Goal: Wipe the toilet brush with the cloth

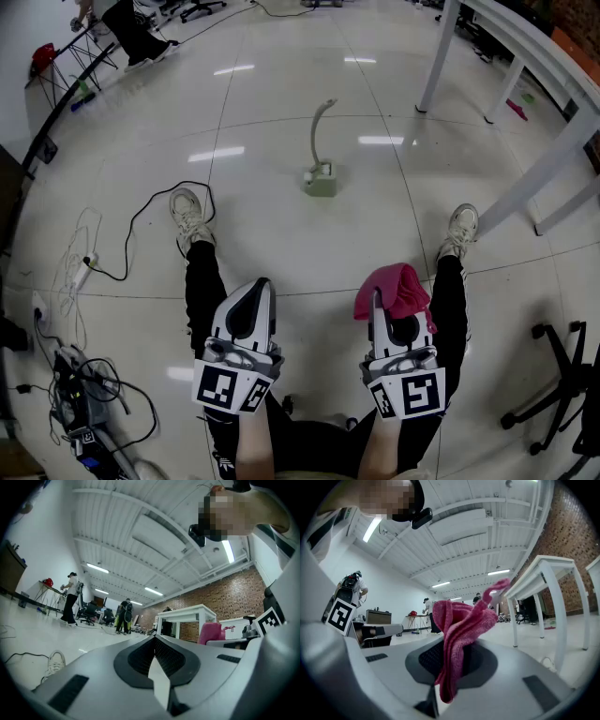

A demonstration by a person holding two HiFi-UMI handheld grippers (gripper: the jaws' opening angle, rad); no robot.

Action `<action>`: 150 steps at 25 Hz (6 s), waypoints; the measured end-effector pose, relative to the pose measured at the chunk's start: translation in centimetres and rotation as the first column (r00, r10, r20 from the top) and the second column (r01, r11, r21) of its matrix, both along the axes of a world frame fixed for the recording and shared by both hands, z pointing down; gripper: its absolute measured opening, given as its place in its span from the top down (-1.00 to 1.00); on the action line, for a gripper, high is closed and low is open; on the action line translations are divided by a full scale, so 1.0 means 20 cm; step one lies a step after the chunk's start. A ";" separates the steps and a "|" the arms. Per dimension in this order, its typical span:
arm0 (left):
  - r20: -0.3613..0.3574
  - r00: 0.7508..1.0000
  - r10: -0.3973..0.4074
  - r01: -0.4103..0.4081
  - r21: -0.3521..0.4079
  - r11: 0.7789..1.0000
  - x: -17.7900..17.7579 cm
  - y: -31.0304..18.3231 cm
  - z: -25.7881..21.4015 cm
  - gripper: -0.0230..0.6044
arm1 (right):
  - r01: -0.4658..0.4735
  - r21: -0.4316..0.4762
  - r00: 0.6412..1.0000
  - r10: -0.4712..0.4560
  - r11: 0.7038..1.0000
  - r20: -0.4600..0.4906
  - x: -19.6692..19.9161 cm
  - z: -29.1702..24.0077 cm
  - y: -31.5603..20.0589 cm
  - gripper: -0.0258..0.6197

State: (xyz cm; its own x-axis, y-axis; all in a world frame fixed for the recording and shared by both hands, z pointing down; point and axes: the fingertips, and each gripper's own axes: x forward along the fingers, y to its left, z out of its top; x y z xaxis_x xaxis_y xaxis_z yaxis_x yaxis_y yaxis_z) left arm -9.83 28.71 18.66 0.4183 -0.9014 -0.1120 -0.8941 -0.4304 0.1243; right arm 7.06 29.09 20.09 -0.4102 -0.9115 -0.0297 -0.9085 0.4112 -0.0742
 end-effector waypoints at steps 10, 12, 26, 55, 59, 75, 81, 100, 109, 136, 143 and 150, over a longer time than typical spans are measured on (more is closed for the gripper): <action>-0.005 1.000 -0.020 0.021 0.076 0.997 -0.03 -0.84 -0.24 0.91 | 0.000 0.073 1.000 -0.001 0.997 0.015 0.04 -0.26 -0.90 0.82; -0.004 0.999 -0.036 0.036 0.084 0.996 -0.05 -1.02 -0.26 0.91 | 0.002 0.096 1.000 -0.003 0.995 0.008 0.04 -0.30 -1.08 0.82; -0.042 0.999 -0.014 0.013 -0.013 1.000 -0.03 -1.94 0.03 0.91 | 0.015 0.146 0.999 -0.022 0.989 0.047 -0.02 -0.35 -1.87 0.82; 0.051 0.986 0.159 -0.112 -0.503 0.857 0.25 -2.23 1.86 0.91 | 0.179 -0.399 0.961 -0.247 0.899 -0.126 -0.15 1.91 -2.35 0.82; 0.054 0.983 0.178 -0.124 -0.521 0.844 0.30 -2.19 1.86 0.91 | 0.109 -0.444 0.985 -0.155 0.889 -0.070 -0.13 1.95 -2.16 0.82; 0.072 0.997 0.025 0.016 -0.517 0.856 -0.02 -2.11 1.84 0.91 | 0.388 -0.463 0.842 -0.511 0.797 -0.173 -0.70 1.99 -1.76 0.82; 0.087 0.996 0.016 0.032 -0.532 0.846 -0.06 -2.07 1.89 0.91 | 0.335 -0.434 0.879 -0.443 0.836 -0.175 -0.65 2.02 -1.89 0.82; 0.085 0.995 0.050 0.004 -0.535 0.845 -0.03 -2.06 1.90 0.91 | 0.098 -0.402 0.978 -0.162 0.910 -0.129 -0.13 1.99 -2.08 0.82; 0.030 0.986 0.166 -0.136 -0.436 0.889 0.04 -2.21 1.79 0.91 | 0.032 -0.407 0.992 -0.077 0.913 -0.095 -0.08 1.97 -2.08 0.82; -0.017 0.868 0.496 -0.463 -0.385 0.798 0.27 -2.56 1.92 0.49 | 0.070 -0.415 0.995 -0.095 0.907 -0.040 -0.18 1.91 -2.17 0.82; -0.052 0.849 0.525 -0.504 -0.379 0.776 0.27 -2.59 1.92 0.49 | 0.075 -0.412 0.994 -0.102 0.908 -0.044 -0.18 1.92 -2.20 0.82; -0.024 0.860 0.510 -0.477 -0.394 0.786 0.26 -2.55 1.91 0.54 | 0.070 -0.404 0.986 -0.124 0.912 -0.109 -0.14 1.92 -2.27 0.82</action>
State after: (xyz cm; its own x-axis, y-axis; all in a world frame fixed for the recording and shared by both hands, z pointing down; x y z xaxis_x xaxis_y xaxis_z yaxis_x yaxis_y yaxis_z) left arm -4.69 -22.39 56.90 0.8099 -0.5341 0.2423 -0.5862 -0.7503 0.3057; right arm 4.21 -16.34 58.53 -0.4731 -0.7918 0.3864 -0.8782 0.4590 -0.1346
